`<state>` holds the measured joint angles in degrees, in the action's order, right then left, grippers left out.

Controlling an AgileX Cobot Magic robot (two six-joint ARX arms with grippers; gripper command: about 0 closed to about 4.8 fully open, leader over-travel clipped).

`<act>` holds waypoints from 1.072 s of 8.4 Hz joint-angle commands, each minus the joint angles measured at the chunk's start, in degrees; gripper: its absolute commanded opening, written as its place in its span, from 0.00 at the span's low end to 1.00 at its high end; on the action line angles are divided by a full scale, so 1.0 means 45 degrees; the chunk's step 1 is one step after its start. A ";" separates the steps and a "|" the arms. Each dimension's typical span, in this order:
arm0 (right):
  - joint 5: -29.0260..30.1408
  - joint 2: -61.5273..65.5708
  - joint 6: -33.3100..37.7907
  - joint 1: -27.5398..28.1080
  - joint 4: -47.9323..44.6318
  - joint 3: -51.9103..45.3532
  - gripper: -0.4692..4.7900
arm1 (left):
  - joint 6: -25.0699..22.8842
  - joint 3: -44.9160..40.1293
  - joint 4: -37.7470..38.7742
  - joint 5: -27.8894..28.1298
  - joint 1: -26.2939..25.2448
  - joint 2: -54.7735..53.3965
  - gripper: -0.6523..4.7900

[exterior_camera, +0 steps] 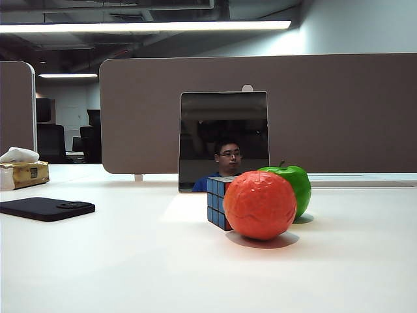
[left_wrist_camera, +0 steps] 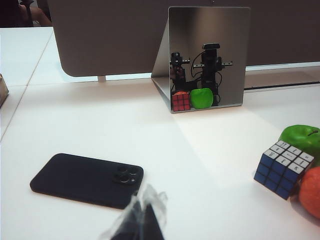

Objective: Move all the fruits on the tabletop near the face of the Rubik's cube that has the color most similar to each fruit.

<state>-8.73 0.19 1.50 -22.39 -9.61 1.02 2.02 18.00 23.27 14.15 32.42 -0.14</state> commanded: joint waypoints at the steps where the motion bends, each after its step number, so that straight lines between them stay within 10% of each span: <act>1: 0.0792 -0.0010 -0.0015 0.0777 0.0753 -0.0160 0.09 | 0.0942 -0.1855 -0.1773 -0.0627 -0.0005 -0.0019 0.11; 8: 0.1311 -0.0010 0.0000 0.0933 -0.0316 -0.0160 0.09 | -0.0015 -0.3871 -0.4046 -0.1205 -0.0039 -0.0015 0.11; 9: 0.1617 -0.0010 0.0010 0.2637 -0.0627 -0.0160 0.09 | -0.0355 -0.3871 -0.3696 -0.0801 -0.1399 -0.0015 0.11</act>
<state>-2.72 0.19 1.50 -11.68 -10.50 0.32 0.84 0.40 6.57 11.14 27.99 -0.16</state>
